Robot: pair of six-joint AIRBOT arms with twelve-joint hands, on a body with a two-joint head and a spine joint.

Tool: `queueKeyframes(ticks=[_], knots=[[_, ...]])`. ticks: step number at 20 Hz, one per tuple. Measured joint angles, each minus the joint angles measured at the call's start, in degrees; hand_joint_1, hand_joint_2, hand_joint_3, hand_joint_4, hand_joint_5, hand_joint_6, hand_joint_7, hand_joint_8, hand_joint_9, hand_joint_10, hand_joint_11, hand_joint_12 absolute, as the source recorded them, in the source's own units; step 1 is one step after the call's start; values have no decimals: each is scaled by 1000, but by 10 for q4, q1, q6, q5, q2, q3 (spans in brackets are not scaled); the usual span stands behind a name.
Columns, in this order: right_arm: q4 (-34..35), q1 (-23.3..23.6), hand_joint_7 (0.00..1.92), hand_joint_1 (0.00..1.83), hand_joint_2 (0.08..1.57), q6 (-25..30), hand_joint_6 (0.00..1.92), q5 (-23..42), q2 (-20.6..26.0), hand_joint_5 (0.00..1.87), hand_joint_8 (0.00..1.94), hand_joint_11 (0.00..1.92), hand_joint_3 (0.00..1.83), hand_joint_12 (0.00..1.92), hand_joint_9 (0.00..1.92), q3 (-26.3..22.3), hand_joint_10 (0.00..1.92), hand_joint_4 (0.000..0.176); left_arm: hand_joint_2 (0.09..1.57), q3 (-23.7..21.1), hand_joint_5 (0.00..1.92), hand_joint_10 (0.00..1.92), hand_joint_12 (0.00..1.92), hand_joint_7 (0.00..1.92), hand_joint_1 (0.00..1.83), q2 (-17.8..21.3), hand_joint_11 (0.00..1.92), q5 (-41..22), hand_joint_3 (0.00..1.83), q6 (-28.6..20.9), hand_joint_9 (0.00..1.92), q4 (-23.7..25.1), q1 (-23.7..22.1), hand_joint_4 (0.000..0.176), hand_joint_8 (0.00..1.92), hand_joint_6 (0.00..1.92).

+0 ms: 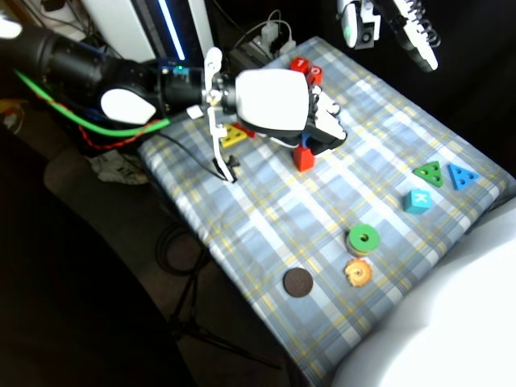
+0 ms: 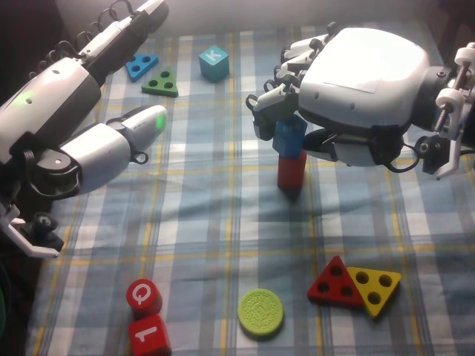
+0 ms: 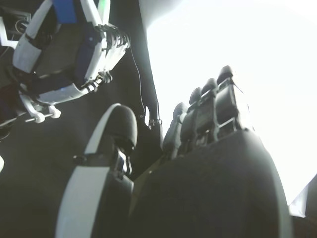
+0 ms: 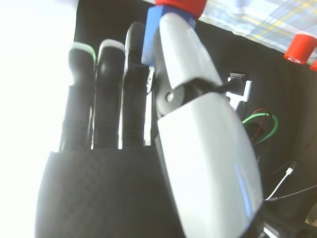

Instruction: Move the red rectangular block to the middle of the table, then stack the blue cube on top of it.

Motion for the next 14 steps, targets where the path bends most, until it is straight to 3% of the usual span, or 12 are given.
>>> queueKeyframes(ticks=[2,4,5,7,8,11,14], knots=[[0,0,900,1227,1166,0,982,0,0,878,1360,424,0,1921,587,0,1728,0,1496,0,14,0,0,0,738,0,0,0,0,0,0,0,0,62,0,2],[0,0,933,1206,1157,0,1068,-1,0,866,1210,371,0,1921,592,0,1513,0,1495,0,17,0,0,0,738,0,0,0,0,-2,0,0,0,55,0,3],[0,0,958,1212,1146,0,1020,-1,0,885,1178,423,0,1921,631,0,1457,0,1506,0,12,0,0,0,713,0,0,0,3,-2,0,0,0,59,0,0],[0,0,924,1195,1168,0,1126,-1,0,822,1203,422,3,1916,619,0,1374,0,1490,0,18,0,0,0,754,0,0,0,0,-2,0,0,1,62,0,1],[0,0,932,1197,1169,0,1132,-1,0,814,1193,445,0,1914,623,0,1362,0,1475,0,32,0,0,0,791,0,0,0,0,-2,0,0,1,55,0,6],[0,0,896,1193,1191,0,1173,-1,0,761,1278,432,4,1921,554,0,1452,0,1471,0,20,0,0,0,799,0,0,0,0,-2,0,0,1,66,0,0],[0,0,854,1169,1212,0,1279,-2,0,723,1295,371,2,1919,501,0,1410,0,1464,0,22,0,0,0,819,0,0,0,0,-2,0,0,1,60,0,1]])
